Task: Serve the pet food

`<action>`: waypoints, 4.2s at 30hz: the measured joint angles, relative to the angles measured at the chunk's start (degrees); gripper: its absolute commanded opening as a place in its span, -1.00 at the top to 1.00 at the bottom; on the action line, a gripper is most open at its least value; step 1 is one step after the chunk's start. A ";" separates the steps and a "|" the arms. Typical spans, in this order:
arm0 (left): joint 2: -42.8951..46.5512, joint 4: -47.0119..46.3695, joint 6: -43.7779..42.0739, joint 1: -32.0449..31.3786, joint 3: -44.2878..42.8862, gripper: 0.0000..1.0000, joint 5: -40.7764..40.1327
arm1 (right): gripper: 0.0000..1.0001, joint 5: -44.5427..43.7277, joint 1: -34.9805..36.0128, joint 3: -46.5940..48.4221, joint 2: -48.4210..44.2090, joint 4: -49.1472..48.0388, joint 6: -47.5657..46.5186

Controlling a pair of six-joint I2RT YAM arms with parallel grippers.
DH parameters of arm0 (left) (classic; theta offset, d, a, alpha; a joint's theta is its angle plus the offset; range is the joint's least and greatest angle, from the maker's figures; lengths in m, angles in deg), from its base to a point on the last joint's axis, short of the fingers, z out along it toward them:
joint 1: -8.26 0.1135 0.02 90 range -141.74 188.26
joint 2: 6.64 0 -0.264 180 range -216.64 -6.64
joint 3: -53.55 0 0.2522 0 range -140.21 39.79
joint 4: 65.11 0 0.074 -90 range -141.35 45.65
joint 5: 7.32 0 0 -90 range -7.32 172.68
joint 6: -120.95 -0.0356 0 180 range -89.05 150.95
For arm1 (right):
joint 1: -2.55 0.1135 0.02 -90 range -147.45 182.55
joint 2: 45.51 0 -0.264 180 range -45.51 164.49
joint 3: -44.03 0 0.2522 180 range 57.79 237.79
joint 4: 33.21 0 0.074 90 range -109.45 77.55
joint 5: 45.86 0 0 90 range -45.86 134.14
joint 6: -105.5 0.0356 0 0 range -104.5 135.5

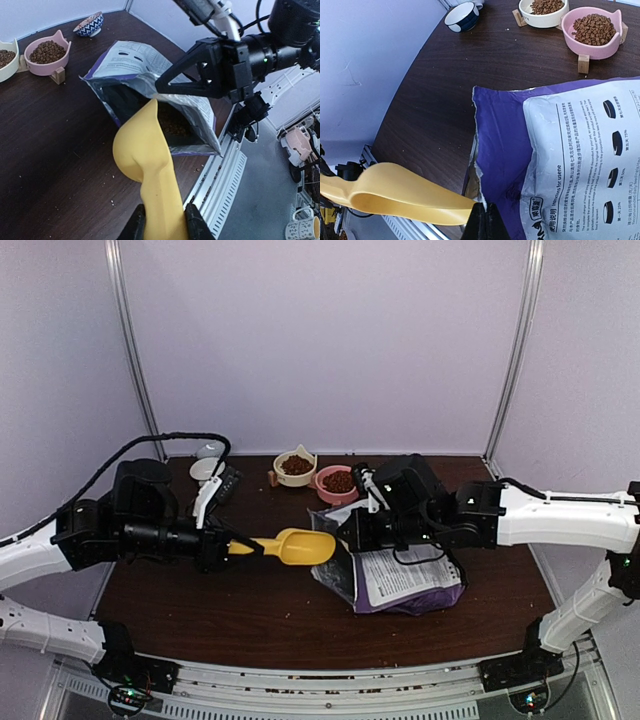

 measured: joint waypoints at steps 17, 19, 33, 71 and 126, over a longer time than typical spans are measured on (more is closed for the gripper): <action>-19.08 -12.44 -6.23 -10.32 0.00 1.00 -24.63 | -0.38 -0.68 2.56 4.74 -0.20 0.46 -0.59; -20.28 -13.77 -6.80 -10.40 0.50 1.00 -28.41 | -0.60 -1.99 2.40 4.74 -1.81 1.03 -1.36; -22.77 -23.43 -8.39 -10.40 1.77 1.00 -34.40 | -0.20 1.53 -28.57 -22.34 -14.73 2.05 -0.37; -38.25 -44.24 -25.49 -10.03 0.74 1.00 -39.30 | 1.00 23.50 -34.60 -23.15 1.46 -11.28 -9.31; -56.08 -2.34 -29.35 -2.08 -30.23 1.00 21.49 | 1.00 21.33 -33.77 -23.96 0.15 -6.49 -5.49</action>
